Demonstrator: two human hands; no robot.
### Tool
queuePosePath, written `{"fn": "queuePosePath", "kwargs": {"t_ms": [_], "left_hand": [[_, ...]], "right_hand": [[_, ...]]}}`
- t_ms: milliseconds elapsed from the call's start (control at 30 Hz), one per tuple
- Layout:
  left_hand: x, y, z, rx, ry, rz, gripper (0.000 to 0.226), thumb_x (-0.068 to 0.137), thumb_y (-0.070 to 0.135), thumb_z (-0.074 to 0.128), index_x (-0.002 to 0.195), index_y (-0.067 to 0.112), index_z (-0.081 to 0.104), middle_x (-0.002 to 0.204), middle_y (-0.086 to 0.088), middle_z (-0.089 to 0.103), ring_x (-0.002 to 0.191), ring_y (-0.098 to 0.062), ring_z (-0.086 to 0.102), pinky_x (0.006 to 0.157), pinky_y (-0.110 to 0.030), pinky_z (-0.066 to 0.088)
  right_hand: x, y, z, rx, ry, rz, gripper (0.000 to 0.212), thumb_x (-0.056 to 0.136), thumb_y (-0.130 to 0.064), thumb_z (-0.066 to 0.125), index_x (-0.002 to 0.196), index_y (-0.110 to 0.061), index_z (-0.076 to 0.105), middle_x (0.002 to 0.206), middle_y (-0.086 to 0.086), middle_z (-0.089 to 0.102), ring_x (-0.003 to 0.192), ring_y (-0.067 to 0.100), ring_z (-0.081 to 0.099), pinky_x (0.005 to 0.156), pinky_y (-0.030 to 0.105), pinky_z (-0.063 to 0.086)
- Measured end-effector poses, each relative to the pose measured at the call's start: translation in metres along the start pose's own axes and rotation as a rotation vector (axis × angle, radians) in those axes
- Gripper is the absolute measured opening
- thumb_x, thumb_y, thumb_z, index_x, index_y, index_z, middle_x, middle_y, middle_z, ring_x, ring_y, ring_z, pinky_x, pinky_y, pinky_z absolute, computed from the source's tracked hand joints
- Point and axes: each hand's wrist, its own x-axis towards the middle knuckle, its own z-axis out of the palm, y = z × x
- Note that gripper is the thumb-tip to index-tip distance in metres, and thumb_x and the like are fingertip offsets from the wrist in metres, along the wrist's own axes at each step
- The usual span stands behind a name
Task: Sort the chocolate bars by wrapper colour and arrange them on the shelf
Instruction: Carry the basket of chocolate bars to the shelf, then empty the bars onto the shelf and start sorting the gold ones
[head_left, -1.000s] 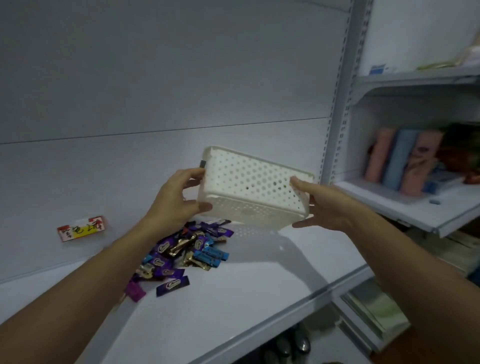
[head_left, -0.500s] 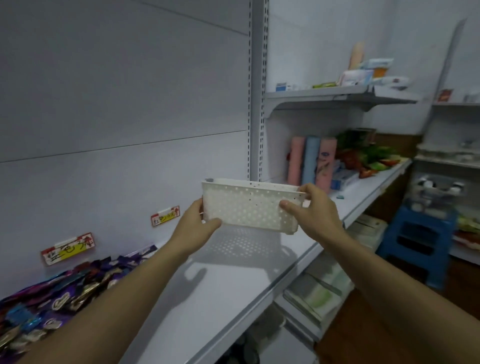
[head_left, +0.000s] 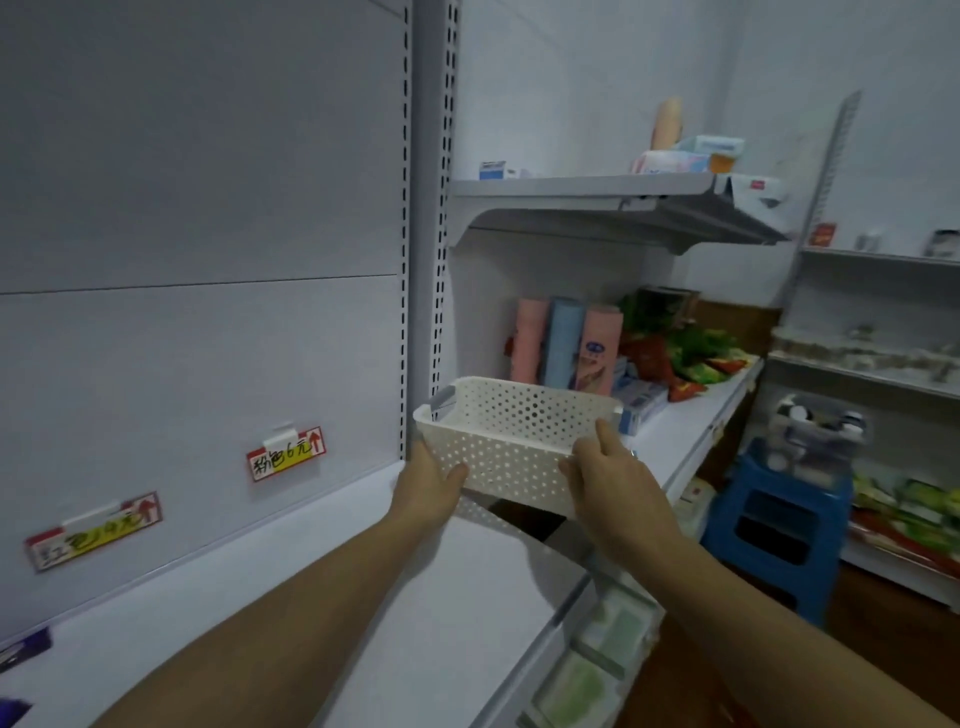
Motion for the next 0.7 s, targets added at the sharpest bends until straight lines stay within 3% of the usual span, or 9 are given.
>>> {"fn": "queuePosePath", "kwargs": {"t_ms": [67,167,300,433,633,700], "left_hand": [[0.018,-0.006,0.016,-0.061,0.004,-0.007,0.057,0.100,0.021,0.058,0.149,0.019,0.029,0.134,0.002,0.055,0.117,-0.020,0.055,0.095,-0.032,0.044],[0.042,-0.018,0.033,-0.069,0.055,0.010,0.052,0.101,0.023,0.054,0.148,0.025,0.031,0.132,0.000,0.057,0.111,-0.019,0.057,0.094,-0.038,0.049],[0.069,-0.028,0.043,0.164,0.140,0.067,0.045,0.100,0.032,0.055,0.140,0.018,0.039,0.124,-0.003,0.060,0.110,-0.023,0.060,0.091,-0.049,0.055],[0.079,-0.029,0.047,0.570,0.094,0.223,0.041,0.099,0.038,0.057,0.128,0.013,0.044,0.113,-0.003,0.061,0.094,-0.022,0.063,0.073,-0.036,0.054],[0.081,-0.031,0.037,0.863,-0.033,0.388,0.032,0.101,0.039,0.044,0.121,0.015,0.047,0.117,-0.005,0.057,0.087,-0.020,0.059,0.074,-0.034,0.048],[0.080,-0.033,0.029,0.980,-0.080,0.382,0.037,0.100,0.041,0.041,0.125,0.015,0.048,0.123,-0.005,0.057,0.100,-0.021,0.058,0.085,-0.038,0.048]], "right_hand": [[0.018,0.009,0.008,-0.046,-0.040,-0.024,0.016,0.106,-0.029,0.041,0.092,-0.022,0.040,0.134,0.015,0.046,0.085,0.025,0.059,0.067,0.034,0.043],[0.037,0.019,0.020,-0.127,-0.109,-0.057,0.006,0.102,-0.023,0.046,0.101,-0.017,0.048,0.116,0.010,0.053,0.091,0.026,0.059,0.067,0.032,0.037],[0.060,0.026,0.035,-0.258,-0.146,-0.161,0.023,0.092,-0.018,0.056,0.114,-0.011,0.055,0.114,0.014,0.059,0.102,0.032,0.057,0.081,0.040,0.045],[0.076,0.025,0.043,-0.401,-0.180,-0.180,0.028,0.093,-0.021,0.054,0.119,-0.013,0.053,0.115,0.015,0.064,0.105,0.034,0.060,0.100,0.051,0.042],[0.089,0.023,0.045,-0.423,-0.196,-0.219,0.035,0.092,-0.031,0.057,0.123,-0.017,0.050,0.118,0.009,0.061,0.101,0.031,0.061,0.092,0.046,0.040],[0.089,0.022,0.044,-0.440,-0.192,-0.216,0.039,0.095,-0.036,0.054,0.127,-0.016,0.048,0.123,0.011,0.058,0.106,0.032,0.058,0.093,0.047,0.040]]}}
